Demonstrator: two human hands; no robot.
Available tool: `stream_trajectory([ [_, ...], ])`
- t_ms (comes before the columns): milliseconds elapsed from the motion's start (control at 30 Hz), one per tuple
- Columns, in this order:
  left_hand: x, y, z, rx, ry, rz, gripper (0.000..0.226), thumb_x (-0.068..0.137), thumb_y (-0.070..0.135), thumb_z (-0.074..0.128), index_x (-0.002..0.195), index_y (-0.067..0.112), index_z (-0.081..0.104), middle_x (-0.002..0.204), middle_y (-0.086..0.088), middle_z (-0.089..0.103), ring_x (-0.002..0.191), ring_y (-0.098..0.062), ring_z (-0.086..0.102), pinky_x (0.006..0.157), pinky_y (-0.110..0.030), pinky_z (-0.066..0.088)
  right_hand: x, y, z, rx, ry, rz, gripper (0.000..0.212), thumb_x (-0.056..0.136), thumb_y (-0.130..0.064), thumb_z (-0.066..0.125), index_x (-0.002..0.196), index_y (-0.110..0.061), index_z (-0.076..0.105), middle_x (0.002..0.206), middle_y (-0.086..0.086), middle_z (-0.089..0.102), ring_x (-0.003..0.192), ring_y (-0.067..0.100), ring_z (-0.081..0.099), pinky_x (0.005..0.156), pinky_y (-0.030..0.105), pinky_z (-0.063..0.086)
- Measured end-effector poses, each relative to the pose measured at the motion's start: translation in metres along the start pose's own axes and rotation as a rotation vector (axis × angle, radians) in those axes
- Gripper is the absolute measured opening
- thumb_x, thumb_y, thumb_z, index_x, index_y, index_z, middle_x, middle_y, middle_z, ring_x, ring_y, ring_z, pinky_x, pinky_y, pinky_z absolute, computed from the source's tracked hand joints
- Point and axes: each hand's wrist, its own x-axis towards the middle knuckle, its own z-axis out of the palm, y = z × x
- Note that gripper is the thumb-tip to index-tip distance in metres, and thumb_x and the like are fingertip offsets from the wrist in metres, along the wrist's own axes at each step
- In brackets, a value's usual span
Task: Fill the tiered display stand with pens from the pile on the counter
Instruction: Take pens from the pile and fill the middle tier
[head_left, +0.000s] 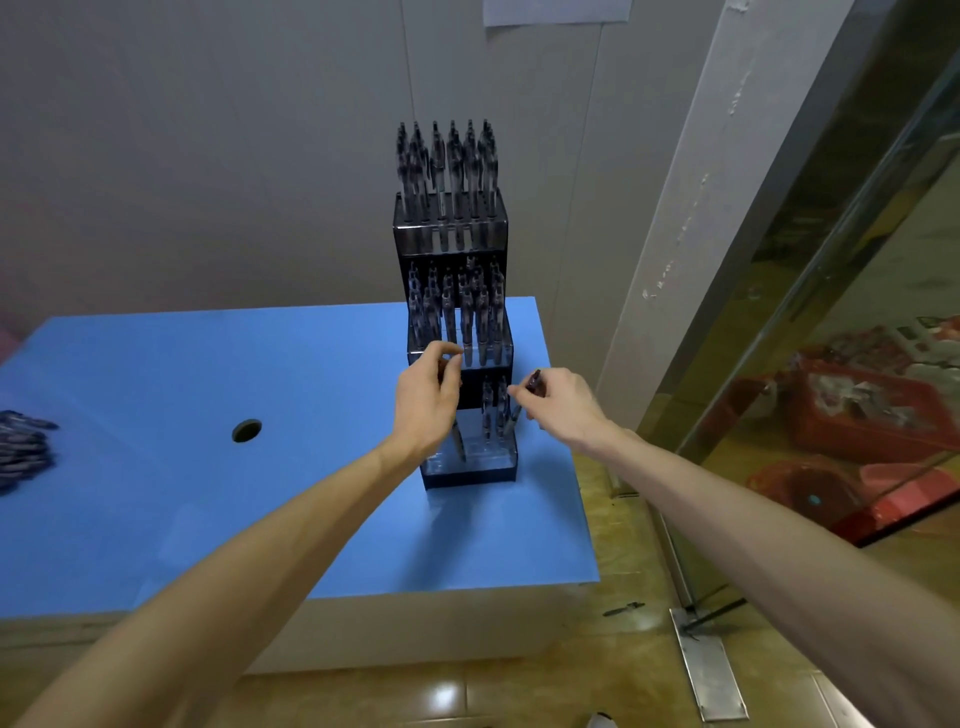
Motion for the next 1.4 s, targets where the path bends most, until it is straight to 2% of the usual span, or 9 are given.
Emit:
stream_trajectory([
  [167, 0.000, -0.002, 0.004, 0.040, -0.094, 0.012, 0.045, 0.103, 0.008, 0.036, 0.146, 0.016, 0.043, 0.101, -0.001, 0.059, 0.087, -0.015, 0.058, 0.081, -0.035, 0.052, -0.004, 0.003, -0.004, 0.031, 0.034, 0.029, 0.034, 0.097, -0.039, 0.054, 0.078, -0.013, 0.064, 0.075, 0.009, 0.071, 0.072, 0.032, 0.068, 0.071, 0.047, 0.059],
  [300, -0.005, -0.003, 0.012, 0.071, -0.120, 0.084, 0.049, 0.103, 0.000, 0.039, 0.149, 0.016, 0.041, 0.109, 0.004, 0.060, 0.098, -0.011, 0.058, 0.083, -0.018, 0.047, -0.007, 0.004, -0.005, -0.029, 0.035, 0.009, 0.032, 0.099, -0.039, 0.052, 0.082, -0.016, 0.066, 0.074, 0.006, 0.070, 0.069, 0.028, 0.068, 0.071, 0.046, 0.058],
  [467, -0.009, -0.006, 0.020, 0.123, -0.172, 0.120, 0.040, 0.104, 0.002, 0.042, 0.141, 0.013, 0.047, 0.107, 0.006, 0.059, 0.096, -0.011, 0.057, 0.088, -0.027, 0.048, -0.007, 0.001, -0.004, -0.102, 0.016, -0.033, 0.029, 0.099, -0.040, 0.049, 0.089, -0.021, 0.068, 0.077, 0.001, 0.071, 0.072, 0.026, 0.068, 0.073, 0.043, 0.058],
  [633, -0.012, -0.011, 0.022, 0.204, -0.282, 0.126, 0.050, 0.099, -0.002, 0.043, 0.146, 0.014, 0.044, 0.111, 0.006, 0.059, 0.100, -0.013, 0.058, 0.094, -0.032, 0.051, -0.004, -0.002, -0.005, -0.097, -0.026, -0.051, 0.027, 0.100, -0.038, 0.050, 0.091, -0.021, 0.069, 0.078, 0.002, 0.071, 0.071, 0.024, 0.069, 0.073, 0.042, 0.058],
  [767, -0.012, -0.014, 0.023, 0.257, -0.309, 0.156, 0.053, 0.099, -0.002, 0.045, 0.149, 0.015, 0.043, 0.120, 0.003, 0.061, 0.108, -0.015, 0.059, 0.100, -0.033, 0.050, -0.003, -0.006, -0.004, -0.262, -0.114, -0.080, 0.026, 0.099, -0.037, 0.049, 0.089, -0.019, 0.066, 0.071, -0.001, 0.065, 0.074, 0.026, 0.066, 0.071, 0.037, 0.055],
  [933, -0.016, -0.016, 0.026, 0.436, -0.336, 0.227, 0.058, 0.096, 0.002, 0.050, 0.149, 0.018, 0.035, 0.114, -0.003, 0.064, 0.097, -0.026, 0.061, 0.083, -0.045, 0.053, 0.002, -0.013, 0.006, -0.512, -0.147, -0.086, 0.026, 0.102, -0.035, 0.049, 0.089, -0.014, 0.056, 0.083, 0.004, 0.061, 0.083, 0.031, 0.062, 0.065, 0.034, 0.042],
  [1033, -0.018, -0.017, 0.028, 0.405, -0.298, 0.214, 0.053, 0.095, 0.003, 0.055, 0.144, 0.018, 0.042, 0.123, -0.003, 0.059, 0.098, -0.028, 0.062, 0.085, -0.047, 0.053, 0.005, -0.016, 0.013, -0.534, -0.141, -0.087, 0.022, 0.100, -0.032, 0.054, 0.094, -0.011, 0.061, 0.087, 0.007, 0.067, 0.085, 0.032, 0.065, 0.065, 0.034, 0.043],
  [1233, -0.009, -0.019, 0.033, 0.249, -0.163, 0.026, 0.032, 0.089, 0.012, 0.073, 0.116, 0.019, 0.057, 0.096, 0.011, 0.059, 0.085, -0.007, 0.060, 0.078, -0.026, 0.052, 0.014, -0.017, 0.021, -0.547, -0.133, -0.044, 0.022, 0.092, -0.031, 0.063, 0.080, -0.014, 0.056, 0.073, 0.003, 0.060, 0.073, 0.030, 0.061, 0.059, 0.031, 0.042],
  [1400, -0.009, -0.016, 0.032, 0.251, -0.161, -0.006, 0.032, 0.085, 0.016, 0.076, 0.112, 0.021, 0.059, 0.095, 0.011, 0.061, 0.086, -0.011, 0.062, 0.078, -0.030, 0.055, 0.016, -0.020, 0.022, -0.608, -0.192, -0.073, 0.024, 0.089, -0.037, 0.063, 0.082, -0.015, 0.056, 0.076, 0.001, 0.059, 0.073, 0.028, 0.058, 0.060, 0.031, 0.042],
])
